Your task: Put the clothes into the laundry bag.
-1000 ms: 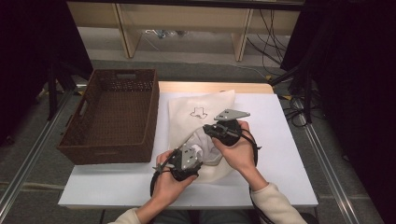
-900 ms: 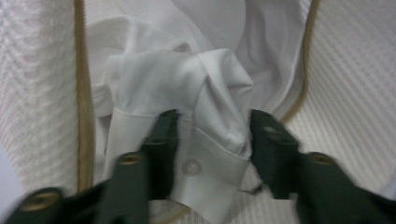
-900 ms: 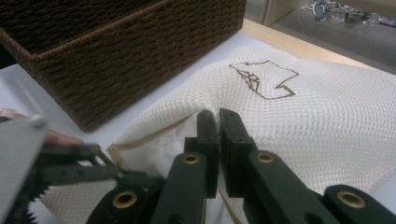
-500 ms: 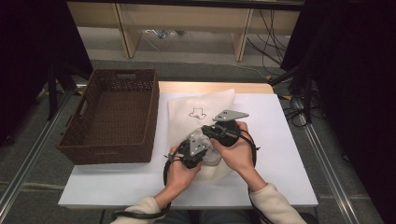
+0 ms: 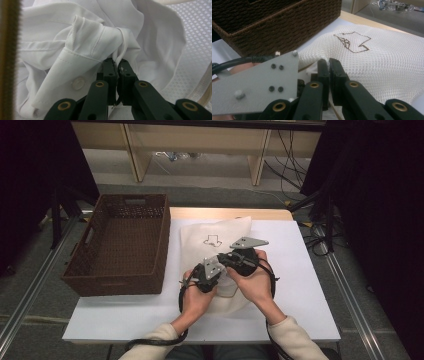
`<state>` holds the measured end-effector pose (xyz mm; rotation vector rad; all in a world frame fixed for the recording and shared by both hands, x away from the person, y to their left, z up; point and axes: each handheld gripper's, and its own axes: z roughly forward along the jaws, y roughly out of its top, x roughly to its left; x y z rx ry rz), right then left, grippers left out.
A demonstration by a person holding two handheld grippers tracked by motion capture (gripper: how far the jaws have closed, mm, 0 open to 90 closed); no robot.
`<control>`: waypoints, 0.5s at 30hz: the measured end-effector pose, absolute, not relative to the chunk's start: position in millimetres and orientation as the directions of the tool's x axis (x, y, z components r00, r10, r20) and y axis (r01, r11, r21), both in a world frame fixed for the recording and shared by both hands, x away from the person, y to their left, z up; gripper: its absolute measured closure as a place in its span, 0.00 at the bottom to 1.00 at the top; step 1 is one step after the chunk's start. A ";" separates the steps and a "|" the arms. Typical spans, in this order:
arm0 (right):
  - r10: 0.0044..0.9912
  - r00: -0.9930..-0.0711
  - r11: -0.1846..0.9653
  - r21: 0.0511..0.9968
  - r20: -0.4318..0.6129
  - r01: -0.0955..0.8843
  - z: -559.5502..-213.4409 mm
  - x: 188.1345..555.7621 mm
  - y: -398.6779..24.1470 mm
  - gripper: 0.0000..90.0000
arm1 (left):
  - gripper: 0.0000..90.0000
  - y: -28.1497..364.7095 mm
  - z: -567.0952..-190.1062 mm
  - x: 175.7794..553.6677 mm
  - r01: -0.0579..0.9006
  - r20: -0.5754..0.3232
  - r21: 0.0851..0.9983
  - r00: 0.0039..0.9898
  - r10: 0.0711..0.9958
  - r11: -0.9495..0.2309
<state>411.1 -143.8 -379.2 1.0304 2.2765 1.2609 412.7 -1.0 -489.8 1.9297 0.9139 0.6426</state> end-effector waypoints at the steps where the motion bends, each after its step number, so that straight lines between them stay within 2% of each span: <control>1: 0.733 -0.678 0.343 0.835 0.048 0.430 -379.2 411.1 -143.9 0.99 | 0.95 -0.5 -489.8 412.9 0.337 0.086 0.876 0.594 0.800 -0.344; 8: 0.732 -0.680 0.348 0.835 0.042 0.426 -378.9 410.7 -143.3 0.99 | 0.95 2.2 -487.8 413.3 0.337 0.102 0.862 0.615 0.782 -0.378; 10: 0.731 -0.681 0.347 0.835 0.044 0.426 -378.8 410.7 -143.6 0.99 | 0.95 -0.2 -489.1 413.6 0.346 0.072 0.877 0.592 0.803 -0.334; 11: 0.731 -0.681 0.347 0.835 0.044 0.426 -378.8 410.7 -143.6 0.99 | 0.95 2.7 -487.4 415.3 0.335 0.112 0.864 0.601 0.791 -0.377; 13: 0.731 -0.681 0.347 0.835 0.044 0.427 -378.9 410.6 -143.6 0.99 | 0.95 -0.7 -489.1 416.2 0.347 0.066 0.882 0.580 0.812 -0.320; 14: 0.732 -0.680 0.347 0.835 0.044 0.426 -378.9 410.7 -143.7 0.99 | 0.95 2.0 -487.6 417.5 0.339 0.103 0.867 0.596 0.796 -0.366; 15: 0.732 -0.680 0.347 0.835 0.044 0.427 -378.9 410.8 -143.7 0.99 | 0.95 2.0 -487.6 417.9 0.341 0.103 0.864 0.599 0.794 -0.369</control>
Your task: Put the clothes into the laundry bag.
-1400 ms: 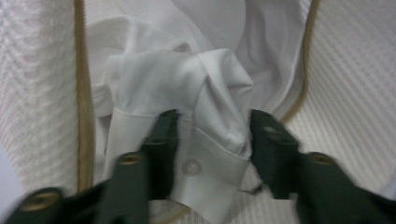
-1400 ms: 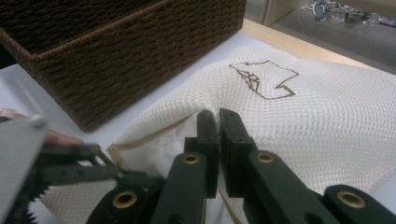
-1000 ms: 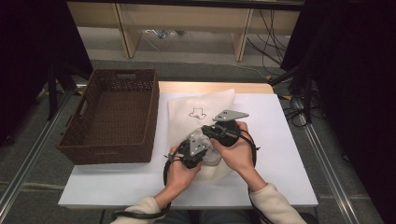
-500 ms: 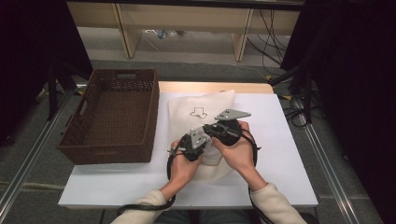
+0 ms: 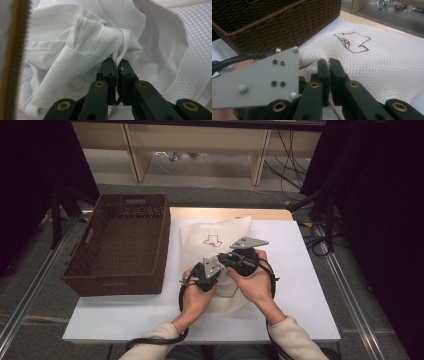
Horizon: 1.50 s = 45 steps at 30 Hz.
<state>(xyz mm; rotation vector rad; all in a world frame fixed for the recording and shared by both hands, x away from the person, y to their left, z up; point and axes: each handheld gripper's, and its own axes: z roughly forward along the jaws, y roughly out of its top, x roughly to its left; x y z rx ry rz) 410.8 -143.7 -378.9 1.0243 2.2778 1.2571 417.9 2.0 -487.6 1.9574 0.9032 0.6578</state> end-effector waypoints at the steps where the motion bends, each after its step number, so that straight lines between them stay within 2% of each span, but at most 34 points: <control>1: 0.734 -0.678 0.347 0.835 0.041 0.427 -378.8 410.9 -143.9 0.99 | 0.95 1.7 -487.7 417.8 0.342 0.104 0.863 0.599 0.794 -0.371; 2: 0.730 -0.683 0.353 0.836 0.035 0.420 -378.8 411.5 -144.3 0.99 | 0.95 -0.7 -489.2 417.3 0.342 0.083 0.876 0.587 0.806 -0.339; 3: 0.735 -0.677 0.346 0.833 0.044 0.431 -378.9 411.0 -144.1 0.99 | 0.95 1.9 -487.9 417.7 0.329 0.122 0.862 0.604 0.788 -0.386; 7: 0.734 -0.677 0.346 0.831 0.049 0.435 -379.0 410.9 -143.9 0.99 | 0.90 0.5 -488.9 414.1 0.340 0.087 0.873 0.596 0.799 -0.349; 14: 0.735 -0.676 0.347 0.833 0.043 0.431 -379.5 411.5 -144.9 0.99 | 0.66 5.6 -485.3 400.2 0.327 0.079 0.868 0.651 0.755 -0.372; 15: 0.736 -0.675 0.346 0.835 0.042 0.429 -379.7 411.6 -145.0 0.99 | 0.62 10.6 -482.1 398.4 0.309 0.124 0.846 0.680 0.723 -0.436; 17: 0.736 -0.676 0.347 0.834 0.041 0.429 -380.1 411.8 -145.4 0.99 | 0.55 13.3 -480.4 391.0 0.310 0.107 0.850 0.689 0.717 -0.425; 21: 0.734 -0.679 0.360 0.833 0.026 0.420 -379.8 412.4 -146.5 0.99 | 0.50 21.4 -476.3 377.5 0.291 0.105 0.864 0.694 0.713 -0.410; 30: 0.735 -0.677 0.373 0.816 0.030 0.442 -384.8 412.5 -148.9 0.98 | 0.46 53.6 -450.0 344.5 0.223 0.113 0.905 0.696 0.709 -0.363; 35: 0.738 -0.673 0.387 0.789 0.045 0.477 -390.8 412.0 -152.4 0.98 | 0.46 82.0 -445.3 335.6 0.253 0.093 0.908 0.659 0.747 -0.335; 39: 0.729 -0.685 0.430 0.767 0.018 0.477 -397.1 413.1 -155.9 0.98 | 0.45 98.7 -448.4 330.7 0.287 0.076 0.899 0.642 0.763 -0.331; 45: 0.717 -0.697 0.480 0.724 0.002 0.496 -410.8 413.5 -159.6 0.98 | 0.44 107.4 -452.6 326.0 0.299 0.056 0.902 0.635 0.771 -0.312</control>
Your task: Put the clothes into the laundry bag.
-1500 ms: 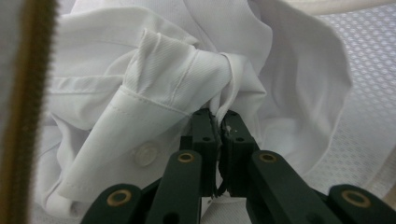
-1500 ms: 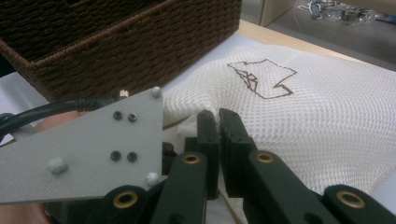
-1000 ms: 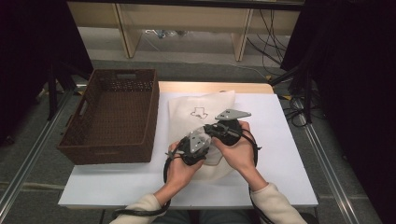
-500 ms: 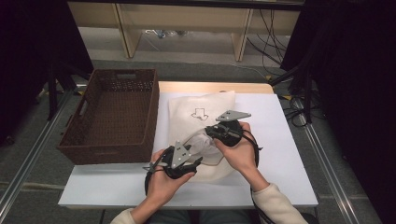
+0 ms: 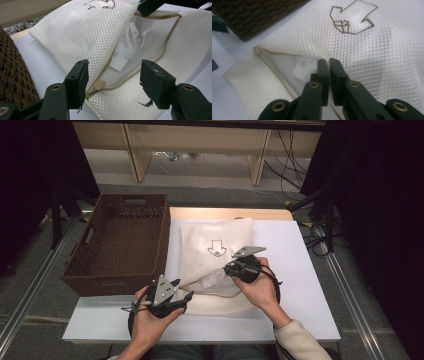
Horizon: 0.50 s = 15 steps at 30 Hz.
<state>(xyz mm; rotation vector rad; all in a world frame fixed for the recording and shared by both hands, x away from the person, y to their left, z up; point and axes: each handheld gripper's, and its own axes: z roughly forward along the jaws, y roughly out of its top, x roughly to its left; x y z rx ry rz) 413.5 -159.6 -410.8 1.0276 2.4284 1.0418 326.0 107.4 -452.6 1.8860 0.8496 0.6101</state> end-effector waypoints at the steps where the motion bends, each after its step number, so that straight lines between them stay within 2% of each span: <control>1: 0.734 -0.679 0.461 0.716 0.024 0.524 -412.5 411.4 -158.7 0.98 | 0.44 107.9 -452.9 325.5 0.302 0.055 0.900 0.635 0.771 -0.313; 3: 0.718 -0.696 0.488 0.708 0.006 0.510 -417.2 413.4 -160.1 0.98 | 0.43 108.1 -453.9 325.0 0.305 0.054 0.899 0.635 0.771 -0.314; 8: 0.740 -0.671 0.474 0.680 0.037 0.560 -425.3 410.3 -157.5 0.98 | 0.42 107.6 -454.7 324.2 0.310 0.046 0.898 0.640 0.767 -0.313; 10: 0.714 -0.700 0.513 0.698 -0.024 0.500 -428.5 413.2 -159.1 0.98 | 0.42 108.2 -454.1 323.8 0.306 0.049 0.899 0.638 0.768 -0.312; 12: 0.707 -0.708 0.526 0.672 -0.003 0.522 -425.4 410.3 -159.0 0.98 | 0.42 109.1 -453.8 323.9 0.307 0.046 0.899 0.641 0.766 -0.311; 15: 0.699 -0.715 0.525 0.681 -0.004 0.510 -422.6 406.6 -159.2 0.97 | 0.42 110.2 -453.7 324.0 0.308 0.049 0.899 0.633 0.772 -0.310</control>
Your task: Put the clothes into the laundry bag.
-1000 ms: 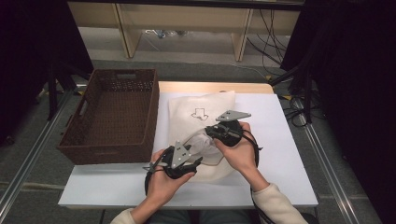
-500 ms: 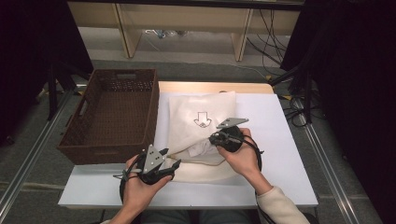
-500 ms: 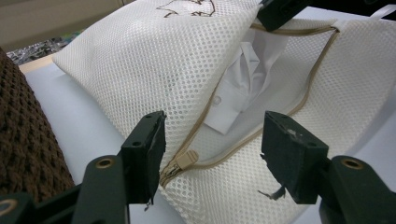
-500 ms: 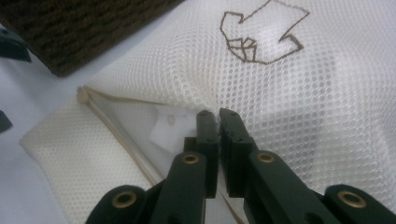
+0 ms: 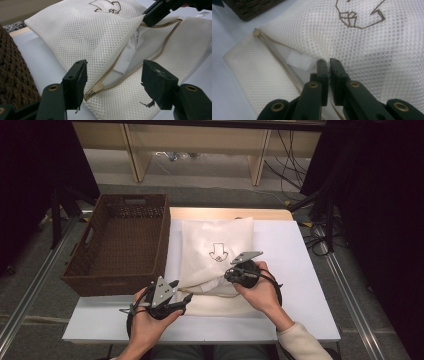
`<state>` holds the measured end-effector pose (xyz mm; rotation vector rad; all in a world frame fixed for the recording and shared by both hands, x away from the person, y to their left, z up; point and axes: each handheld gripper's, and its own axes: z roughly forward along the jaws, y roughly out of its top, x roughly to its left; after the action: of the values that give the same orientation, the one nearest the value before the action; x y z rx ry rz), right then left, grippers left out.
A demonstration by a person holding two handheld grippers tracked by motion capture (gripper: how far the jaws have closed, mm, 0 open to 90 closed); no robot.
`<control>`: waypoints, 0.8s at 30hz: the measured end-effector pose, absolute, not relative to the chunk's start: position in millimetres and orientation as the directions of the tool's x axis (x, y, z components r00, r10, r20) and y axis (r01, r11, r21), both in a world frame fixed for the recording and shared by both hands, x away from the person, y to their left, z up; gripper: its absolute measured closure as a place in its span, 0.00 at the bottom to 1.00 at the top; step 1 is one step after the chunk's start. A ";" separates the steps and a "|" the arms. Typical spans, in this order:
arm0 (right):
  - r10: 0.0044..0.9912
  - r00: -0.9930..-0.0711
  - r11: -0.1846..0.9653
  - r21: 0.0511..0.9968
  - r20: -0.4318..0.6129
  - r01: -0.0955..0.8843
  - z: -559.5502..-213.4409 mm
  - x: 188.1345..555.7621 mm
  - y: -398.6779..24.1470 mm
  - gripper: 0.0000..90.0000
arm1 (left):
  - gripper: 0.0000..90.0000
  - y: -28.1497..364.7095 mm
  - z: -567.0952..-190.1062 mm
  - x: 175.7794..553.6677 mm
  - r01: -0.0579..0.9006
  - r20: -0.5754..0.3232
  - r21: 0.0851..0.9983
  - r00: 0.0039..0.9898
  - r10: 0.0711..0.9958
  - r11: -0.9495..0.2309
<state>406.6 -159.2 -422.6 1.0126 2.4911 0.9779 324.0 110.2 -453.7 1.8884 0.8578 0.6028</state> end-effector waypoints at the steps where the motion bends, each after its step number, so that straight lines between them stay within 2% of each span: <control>1: 0.684 -0.730 0.543 0.665 0.004 0.512 -420.3 406.1 -160.5 0.96 | 0.41 110.3 -453.7 323.9 0.308 0.049 0.900 0.632 0.773 -0.309; 6: 0.681 -0.732 0.550 0.637 0.032 0.540 -423.6 406.2 -161.9 0.92 | 0.40 112.0 -454.0 323.3 0.310 0.051 0.899 0.626 0.778 -0.308; 9: 0.676 -0.735 0.538 0.644 0.055 0.543 -419.4 406.6 -164.1 0.83 | 0.38 113.4 -454.9 322.2 0.313 0.053 0.897 0.624 0.780 -0.311; 13: 0.685 -0.726 0.487 0.707 0.055 0.513 -405.9 405.5 -168.9 0.73 | 0.36 114.3 -457.2 319.2 0.322 0.036 0.896 0.636 0.771 -0.307; 17: 0.711 -0.697 0.436 0.721 0.092 0.539 -396.6 403.6 -170.5 0.73 | 0.34 116.5 -462.0 315.6 0.333 0.033 0.890 0.634 0.773 -0.311; 21: 0.708 -0.703 0.434 0.746 0.064 0.505 -392.3 402.7 -166.5 0.74 | 0.32 120.2 -467.0 310.9 0.355 0.014 0.884 0.629 0.777 -0.304; 24: 0.697 -0.712 0.426 0.751 0.084 0.505 -388.5 401.2 -157.5 0.75 | 0.32 120.7 -471.6 307.5 0.374 -0.007 0.879 0.629 0.778 -0.295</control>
<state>401.2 -157.5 -388.5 1.0503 2.4413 1.1606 307.5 120.7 -471.6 1.9038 0.9137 0.5357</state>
